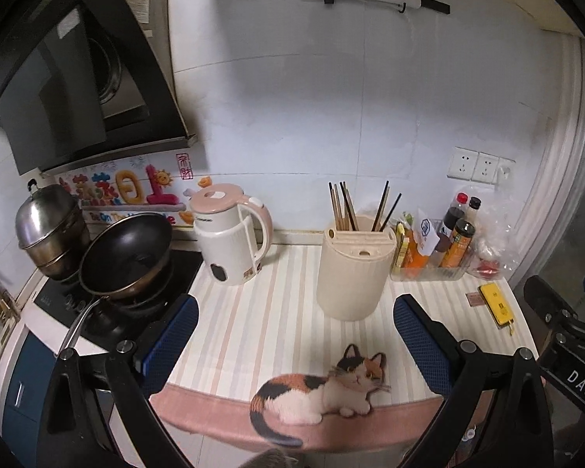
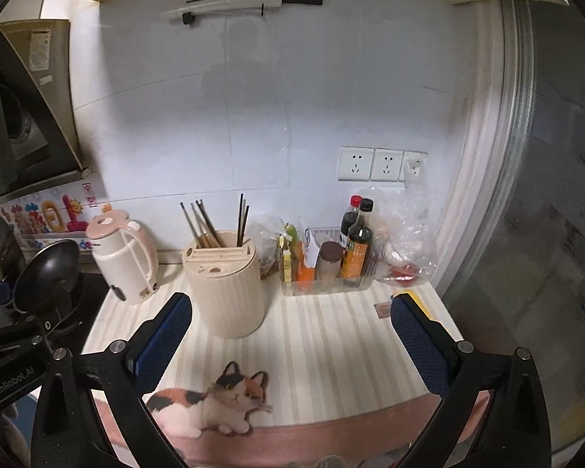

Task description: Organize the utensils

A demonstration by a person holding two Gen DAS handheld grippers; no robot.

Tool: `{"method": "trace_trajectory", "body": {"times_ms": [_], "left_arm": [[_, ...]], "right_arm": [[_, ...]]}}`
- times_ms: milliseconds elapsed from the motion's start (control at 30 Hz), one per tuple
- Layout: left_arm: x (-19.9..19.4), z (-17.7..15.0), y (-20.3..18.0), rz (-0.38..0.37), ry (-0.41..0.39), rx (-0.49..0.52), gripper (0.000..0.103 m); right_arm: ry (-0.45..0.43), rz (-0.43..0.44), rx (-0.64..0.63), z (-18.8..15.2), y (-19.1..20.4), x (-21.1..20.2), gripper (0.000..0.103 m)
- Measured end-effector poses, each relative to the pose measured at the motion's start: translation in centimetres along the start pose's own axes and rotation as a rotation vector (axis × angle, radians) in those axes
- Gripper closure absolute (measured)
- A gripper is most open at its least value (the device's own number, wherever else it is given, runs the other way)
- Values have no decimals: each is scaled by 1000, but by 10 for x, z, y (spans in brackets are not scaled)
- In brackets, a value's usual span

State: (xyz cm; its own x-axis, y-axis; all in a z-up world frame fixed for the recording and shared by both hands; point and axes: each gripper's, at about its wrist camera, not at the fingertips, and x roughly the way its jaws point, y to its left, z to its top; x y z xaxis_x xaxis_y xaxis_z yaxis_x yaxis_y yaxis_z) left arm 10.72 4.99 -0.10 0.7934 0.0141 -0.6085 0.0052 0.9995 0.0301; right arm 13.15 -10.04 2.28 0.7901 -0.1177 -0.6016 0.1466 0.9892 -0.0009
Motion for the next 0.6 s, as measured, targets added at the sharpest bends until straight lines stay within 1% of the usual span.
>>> {"method": "trace_trajectory", "body": {"times_ms": [67, 133, 267, 367, 467, 600], "left_arm": [[-8, -5, 2, 9, 5, -2, 1], [-13, -10, 4, 22, 29, -14, 1], [-20, -14, 8, 24, 71, -37, 1], [-26, -16, 8, 35, 72, -31, 1], [-28, -17, 8, 39, 83, -21, 1], [-29, -16, 8, 43, 80, -15, 1]], "right_arm": [[-1, 2, -1, -4, -2, -10, 0], [7, 6, -1, -8, -2, -18, 0], [31, 18, -16, -13, 1, -33, 0], [35, 23, -30, -14, 3, -42, 0], [38, 21, -19, -13, 2, -48, 0], [33, 11, -9, -11, 1, -52, 0]]}}
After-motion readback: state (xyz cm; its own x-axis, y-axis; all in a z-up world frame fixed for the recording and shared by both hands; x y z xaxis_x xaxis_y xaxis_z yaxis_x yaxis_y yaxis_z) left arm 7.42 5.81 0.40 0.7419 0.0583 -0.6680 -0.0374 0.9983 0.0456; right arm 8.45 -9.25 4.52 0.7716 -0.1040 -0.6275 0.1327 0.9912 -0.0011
